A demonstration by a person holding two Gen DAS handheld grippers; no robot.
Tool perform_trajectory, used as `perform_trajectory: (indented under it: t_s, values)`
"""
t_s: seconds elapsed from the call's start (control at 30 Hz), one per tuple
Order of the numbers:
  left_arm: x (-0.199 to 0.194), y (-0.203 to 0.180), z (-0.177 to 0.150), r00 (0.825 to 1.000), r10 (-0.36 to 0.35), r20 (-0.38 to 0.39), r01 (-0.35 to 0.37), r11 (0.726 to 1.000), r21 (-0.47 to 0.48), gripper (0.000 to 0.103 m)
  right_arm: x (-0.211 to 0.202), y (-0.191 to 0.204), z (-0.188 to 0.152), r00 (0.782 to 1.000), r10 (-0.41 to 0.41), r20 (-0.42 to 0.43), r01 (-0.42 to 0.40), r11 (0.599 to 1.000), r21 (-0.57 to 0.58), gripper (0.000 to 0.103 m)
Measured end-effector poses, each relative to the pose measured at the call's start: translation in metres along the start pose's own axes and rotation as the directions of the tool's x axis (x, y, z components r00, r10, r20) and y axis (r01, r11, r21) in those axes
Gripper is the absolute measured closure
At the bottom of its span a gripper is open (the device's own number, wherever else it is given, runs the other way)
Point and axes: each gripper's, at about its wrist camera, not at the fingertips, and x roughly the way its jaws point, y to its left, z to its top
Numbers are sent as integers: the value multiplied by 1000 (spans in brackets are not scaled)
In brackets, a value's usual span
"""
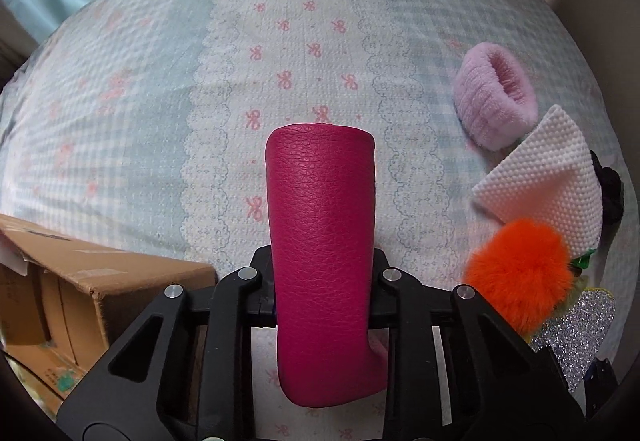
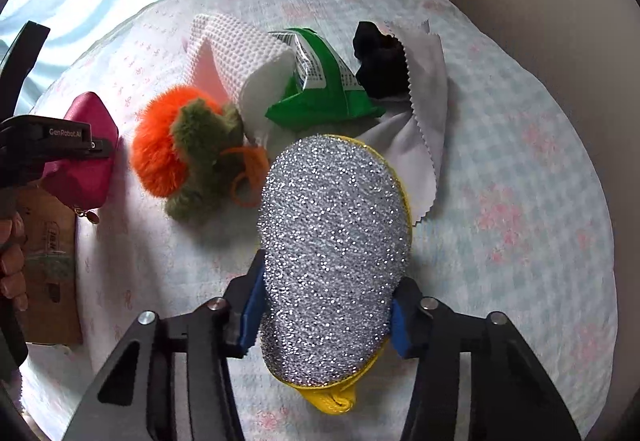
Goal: Organize soft objects
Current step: 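Carry pouch and sponge into the cardboard box and open both tools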
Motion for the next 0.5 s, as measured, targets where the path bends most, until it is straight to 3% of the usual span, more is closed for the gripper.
perform_trajectory:
  t_s: [0.27,0.5]
  values:
    - [-52,-19,-4,996,-45,78,43,999,32,81,-35,-5,0,998,15,60,-16,1000,11,69]
    - [-130,-23,-8,982,-87,168,83,996,28,81,-88,7,4,989,30,142,-32,999,8,69]
